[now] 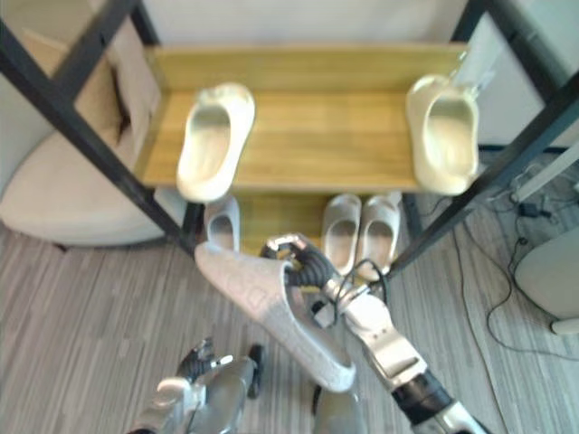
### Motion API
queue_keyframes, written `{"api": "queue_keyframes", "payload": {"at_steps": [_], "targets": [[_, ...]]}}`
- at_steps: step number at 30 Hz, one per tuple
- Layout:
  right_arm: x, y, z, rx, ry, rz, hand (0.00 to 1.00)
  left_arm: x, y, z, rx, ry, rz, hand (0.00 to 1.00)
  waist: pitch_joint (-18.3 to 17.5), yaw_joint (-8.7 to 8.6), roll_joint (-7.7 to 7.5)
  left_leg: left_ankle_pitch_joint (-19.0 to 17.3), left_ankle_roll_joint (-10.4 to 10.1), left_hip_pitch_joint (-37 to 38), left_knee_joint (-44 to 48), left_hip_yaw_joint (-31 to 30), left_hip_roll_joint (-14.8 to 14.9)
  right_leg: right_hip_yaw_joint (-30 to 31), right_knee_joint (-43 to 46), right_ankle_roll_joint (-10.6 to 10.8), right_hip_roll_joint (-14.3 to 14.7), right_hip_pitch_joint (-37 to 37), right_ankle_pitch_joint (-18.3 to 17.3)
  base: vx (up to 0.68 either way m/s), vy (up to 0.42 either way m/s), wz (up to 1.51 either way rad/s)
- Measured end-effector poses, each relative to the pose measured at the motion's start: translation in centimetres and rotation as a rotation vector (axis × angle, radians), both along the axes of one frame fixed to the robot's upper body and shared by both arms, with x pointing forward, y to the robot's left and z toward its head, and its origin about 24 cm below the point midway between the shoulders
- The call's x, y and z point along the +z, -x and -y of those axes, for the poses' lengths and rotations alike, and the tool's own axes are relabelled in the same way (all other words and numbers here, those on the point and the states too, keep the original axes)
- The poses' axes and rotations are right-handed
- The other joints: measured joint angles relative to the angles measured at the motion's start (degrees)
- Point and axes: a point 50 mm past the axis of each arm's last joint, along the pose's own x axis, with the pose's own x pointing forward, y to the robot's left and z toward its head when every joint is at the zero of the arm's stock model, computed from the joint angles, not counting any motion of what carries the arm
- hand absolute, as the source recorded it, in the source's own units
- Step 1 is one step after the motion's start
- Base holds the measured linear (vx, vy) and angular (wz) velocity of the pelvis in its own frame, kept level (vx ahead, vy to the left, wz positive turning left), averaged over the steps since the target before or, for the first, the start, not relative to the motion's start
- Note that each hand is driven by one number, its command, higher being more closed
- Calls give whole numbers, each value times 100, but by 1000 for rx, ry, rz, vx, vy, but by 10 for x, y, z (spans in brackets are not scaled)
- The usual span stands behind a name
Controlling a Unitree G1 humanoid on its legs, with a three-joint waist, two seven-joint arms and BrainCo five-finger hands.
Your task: Organize the slippers on the shoe rack
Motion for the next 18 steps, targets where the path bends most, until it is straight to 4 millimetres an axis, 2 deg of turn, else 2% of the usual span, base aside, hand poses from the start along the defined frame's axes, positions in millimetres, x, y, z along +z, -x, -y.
{"api": "queue_keyframes", "payload": {"at_steps": [3, 6, 10, 11, 13, 14, 15, 18], "targets": [[16, -11, -2, -48, 9, 82, 100, 5, -7, -10, 26, -34, 23, 0, 232, 47, -28, 36, -46, -506, 228, -9, -78, -17, 470, -42, -107, -604, -62, -184, 10, 9], [30, -17, 2, -119, -18, 154, 100, -2, 3, -20, 62, -75, -40, 0, 422, 114, -80, 6, -52, -1174, 878, -39, -152, -58, 1298, -41, -249, -1271, -366, -176, -13, 17], [47, -28, 3, -196, -57, 227, 100, -10, 14, -18, 91, -66, -105, 0, 541, 250, -95, -223, -73, -1937, 1725, -154, -207, -177, 2094, -66, -348, -1914, -656, -157, 11, 23], [60, -32, 5, -229, -85, 271, 100, -11, 15, -12, 100, -54, -104, 0, 603, 336, -145, -332, -92, -2335, 2158, -194, -246, -229, 2554, -80, -432, -2267, -825, -151, 26, 27], [72, -35, 9, -265, -103, 321, 100, -9, 10, -6, 122, -28, -80, 0, 656, 399, -163, -367, -101, -2624, 2416, -195, -260, -264, 2849, -96, -494, -2518, -926, -193, 8, 24], [88, -38, 14, -312, -124, 387, 100, -4, 4, -3, 130, -14, -47, 0, 759, 518, -176, -374, -111, -2903, 2616, -181, -261, -265, 3119, -115, -533, -2805, -979, -170, -18, 15], [95, -39, 17, -337, -145, 410, 100, -2, 2, -3, 129, -11, -34, 0, 775, 566, -186, -372, -113, -3035, 2653, -159, -255, -262, 3206, -124, -554, -2943, -983, -160, -21, 14], [108, -44, 22, -403, -153, 470, 100, -1, 1, -5, 158, -4, -26, 0, 790, 598, -188, -368, -127, -3315, 2775, -117, -222, -287, 3371, -136, -638, -3206, -990, -120, 1, 11]]}}
